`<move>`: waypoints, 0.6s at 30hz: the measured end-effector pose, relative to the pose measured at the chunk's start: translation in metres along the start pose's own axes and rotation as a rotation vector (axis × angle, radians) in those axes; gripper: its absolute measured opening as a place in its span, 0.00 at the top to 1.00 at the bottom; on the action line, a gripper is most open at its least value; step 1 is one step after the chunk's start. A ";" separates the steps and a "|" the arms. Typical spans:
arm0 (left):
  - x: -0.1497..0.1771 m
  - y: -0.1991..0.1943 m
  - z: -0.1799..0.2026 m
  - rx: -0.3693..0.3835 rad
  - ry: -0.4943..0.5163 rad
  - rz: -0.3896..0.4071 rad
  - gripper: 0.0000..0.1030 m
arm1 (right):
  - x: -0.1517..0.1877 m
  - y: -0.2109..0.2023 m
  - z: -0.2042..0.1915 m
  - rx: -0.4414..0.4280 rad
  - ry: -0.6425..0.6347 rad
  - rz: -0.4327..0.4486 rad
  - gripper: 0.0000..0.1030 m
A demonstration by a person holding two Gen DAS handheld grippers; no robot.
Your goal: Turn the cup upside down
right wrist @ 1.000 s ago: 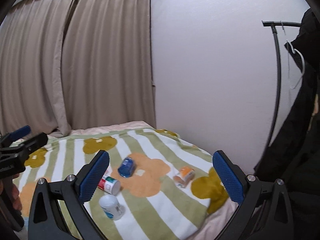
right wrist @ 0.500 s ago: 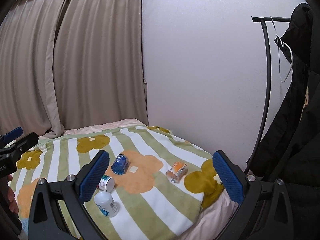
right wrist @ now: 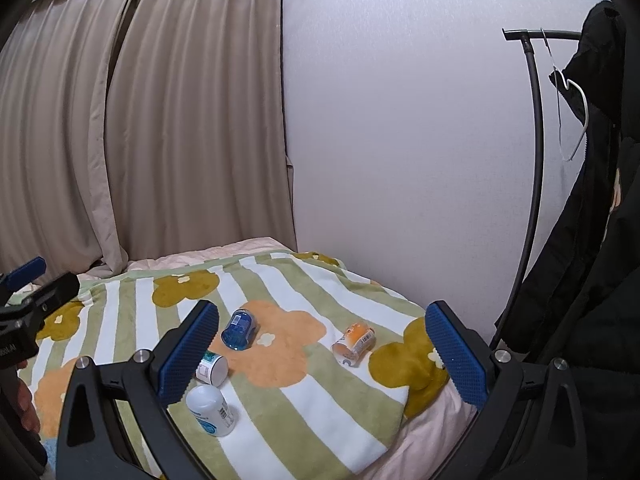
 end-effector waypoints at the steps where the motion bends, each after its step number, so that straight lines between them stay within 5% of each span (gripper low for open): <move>1: 0.000 0.001 0.000 0.001 0.000 -0.001 0.00 | 0.000 0.001 0.001 0.002 0.000 -0.001 0.00; 18: 0.003 0.003 0.003 0.008 -0.005 0.000 0.00 | -0.001 0.002 0.002 0.006 -0.010 0.001 0.00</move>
Point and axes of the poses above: each gripper's, at about its wrist camera, not at the fingertips, and y roughly the way its jaws point, z to its right, x to its underside, the point moved 9 cm from there along y, roughly the way its jaws point, and after that the axes turned 12 degrees about -x, right-handed, at the moved point
